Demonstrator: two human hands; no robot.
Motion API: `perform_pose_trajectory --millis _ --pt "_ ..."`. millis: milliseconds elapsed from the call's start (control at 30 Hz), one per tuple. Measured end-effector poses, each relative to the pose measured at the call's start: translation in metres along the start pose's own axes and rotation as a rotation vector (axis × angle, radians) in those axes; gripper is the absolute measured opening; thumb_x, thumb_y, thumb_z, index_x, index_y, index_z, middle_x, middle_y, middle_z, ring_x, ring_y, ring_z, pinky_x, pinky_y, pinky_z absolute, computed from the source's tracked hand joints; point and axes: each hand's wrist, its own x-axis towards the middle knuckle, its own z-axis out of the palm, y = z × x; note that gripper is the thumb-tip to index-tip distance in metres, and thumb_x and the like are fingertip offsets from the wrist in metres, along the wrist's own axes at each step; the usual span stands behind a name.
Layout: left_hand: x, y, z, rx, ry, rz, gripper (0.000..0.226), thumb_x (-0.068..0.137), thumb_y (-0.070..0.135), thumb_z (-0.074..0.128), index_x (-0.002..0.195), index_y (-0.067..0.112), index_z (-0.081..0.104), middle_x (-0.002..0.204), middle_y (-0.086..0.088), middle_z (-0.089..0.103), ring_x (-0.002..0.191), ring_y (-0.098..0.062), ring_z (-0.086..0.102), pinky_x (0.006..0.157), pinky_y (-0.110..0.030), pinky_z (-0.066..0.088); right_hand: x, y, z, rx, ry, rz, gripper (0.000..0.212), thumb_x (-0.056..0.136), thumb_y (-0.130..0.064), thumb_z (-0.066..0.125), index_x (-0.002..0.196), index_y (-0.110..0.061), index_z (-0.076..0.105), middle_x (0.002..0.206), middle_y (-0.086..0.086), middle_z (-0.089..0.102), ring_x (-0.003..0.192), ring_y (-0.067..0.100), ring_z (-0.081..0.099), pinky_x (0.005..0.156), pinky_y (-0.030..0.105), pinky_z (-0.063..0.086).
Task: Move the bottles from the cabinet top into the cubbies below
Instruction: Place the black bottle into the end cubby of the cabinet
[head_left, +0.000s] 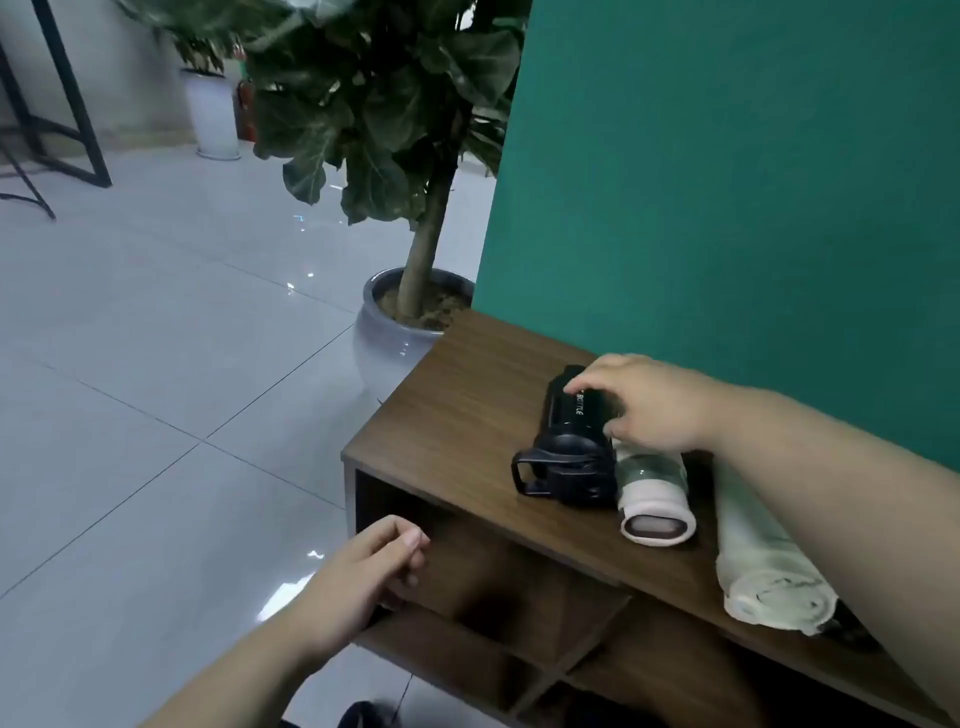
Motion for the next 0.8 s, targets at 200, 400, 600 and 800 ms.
perform_pose_trajectory --millis 200,400,600,800 --pt "0.014 -0.035 -0.008 -0.040 0.079 0.033 0.045 0.072 0.060 0.063 0.090 0.019 0.069 0.086 0.002 0.067 0.081 -0.015 0.062 0.076 -0.035 0.047 0.038 0.005 0.005 -0.267 -0.212 -0.114 0.087 0.080 0.003 0.052 0.149 -0.046 0.034 0.161 -0.008 0.027 0.150 0.017 0.017 0.118 0.041 0.030" --pt "0.016 -0.054 -0.021 -0.050 0.105 -0.005 0.024 0.075 0.046 0.066 0.082 0.023 0.070 0.080 0.005 0.067 0.076 -0.012 0.063 0.073 -0.030 0.048 0.054 -0.001 0.012 -0.445 -0.317 -0.198 0.089 0.082 -0.008 0.063 0.152 -0.047 0.024 0.167 -0.006 0.014 0.154 0.021 0.005 0.122 0.045 0.022" --pt "0.016 -0.058 -0.030 -0.027 0.175 -0.067 0.014 0.081 0.034 0.059 0.082 0.025 0.070 0.075 0.008 0.070 0.076 -0.013 0.064 0.073 -0.032 0.047 0.055 -0.019 0.016 -0.386 -0.290 -0.286 0.095 0.060 -0.035 0.085 0.140 -0.046 0.035 0.151 -0.013 0.039 0.143 0.018 0.031 0.112 0.046 0.038" --pt "0.003 -0.057 -0.035 -0.017 0.249 -0.092 0.012 0.079 0.035 0.060 0.078 0.032 0.071 0.072 0.010 0.068 0.076 -0.014 0.064 0.071 -0.030 0.048 0.029 -0.054 0.019 -0.232 -0.144 -0.343 0.088 0.058 -0.041 0.081 0.134 -0.048 0.037 0.140 -0.019 0.046 0.132 0.013 0.041 0.103 0.043 0.046"
